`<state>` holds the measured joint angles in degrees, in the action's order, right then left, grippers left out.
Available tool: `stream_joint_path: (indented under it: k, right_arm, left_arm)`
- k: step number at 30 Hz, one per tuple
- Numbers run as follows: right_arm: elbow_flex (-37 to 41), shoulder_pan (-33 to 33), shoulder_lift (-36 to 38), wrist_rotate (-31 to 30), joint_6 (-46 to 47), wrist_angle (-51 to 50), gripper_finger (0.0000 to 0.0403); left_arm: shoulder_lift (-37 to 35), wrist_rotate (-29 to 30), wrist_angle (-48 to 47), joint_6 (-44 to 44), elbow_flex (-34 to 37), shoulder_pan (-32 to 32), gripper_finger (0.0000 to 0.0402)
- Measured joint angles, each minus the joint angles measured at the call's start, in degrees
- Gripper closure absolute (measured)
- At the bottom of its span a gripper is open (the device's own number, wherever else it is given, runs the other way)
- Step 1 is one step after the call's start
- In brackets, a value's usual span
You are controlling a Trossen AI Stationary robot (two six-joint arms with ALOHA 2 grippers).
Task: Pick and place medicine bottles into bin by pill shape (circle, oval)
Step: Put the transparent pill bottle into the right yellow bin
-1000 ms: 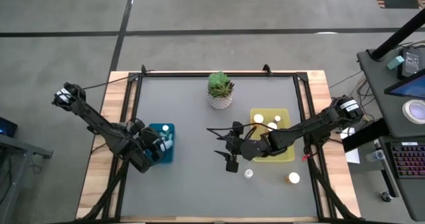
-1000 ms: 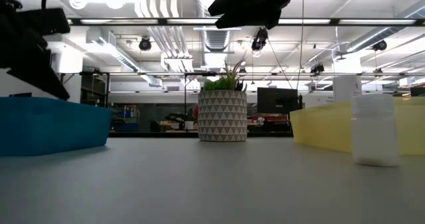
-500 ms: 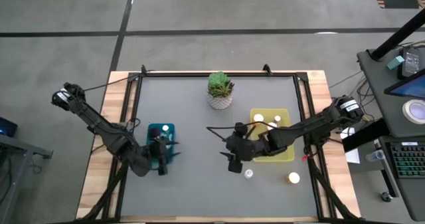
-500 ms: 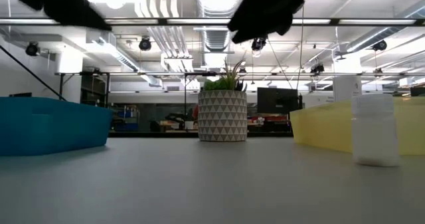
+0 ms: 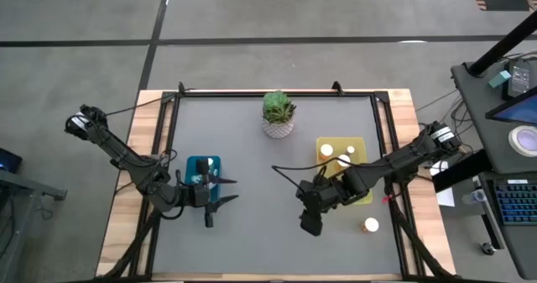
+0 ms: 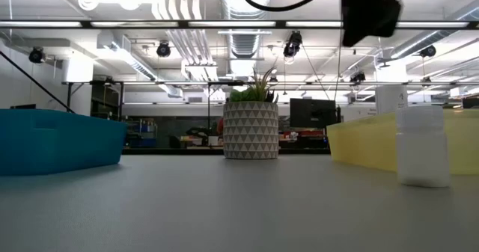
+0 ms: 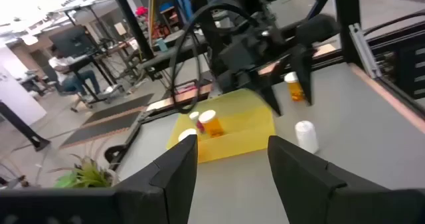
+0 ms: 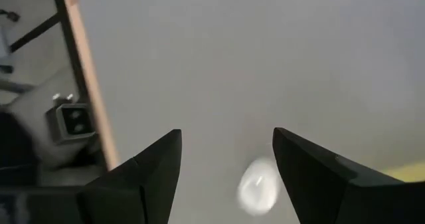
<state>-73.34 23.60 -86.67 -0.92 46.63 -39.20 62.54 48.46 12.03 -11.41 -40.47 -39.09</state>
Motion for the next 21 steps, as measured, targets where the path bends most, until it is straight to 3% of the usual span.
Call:
stream_joint_path:
  k: [13, 21]
  right_arm:
    - [-1.4, 4.5, 0.0, 2.7, 24.4, -10.6, 0.0175]
    - [-1.4, 6.1, 0.0, 2.7, 34.1, -10.8, 0.0179]
  left_arm:
    - [0.0, 0.0, 0.1, -0.6, 0.0, 1.3, 0.0233]
    - [0.0, 0.0, 0.1, -1.8, 0.0, 1.3, 0.0233]
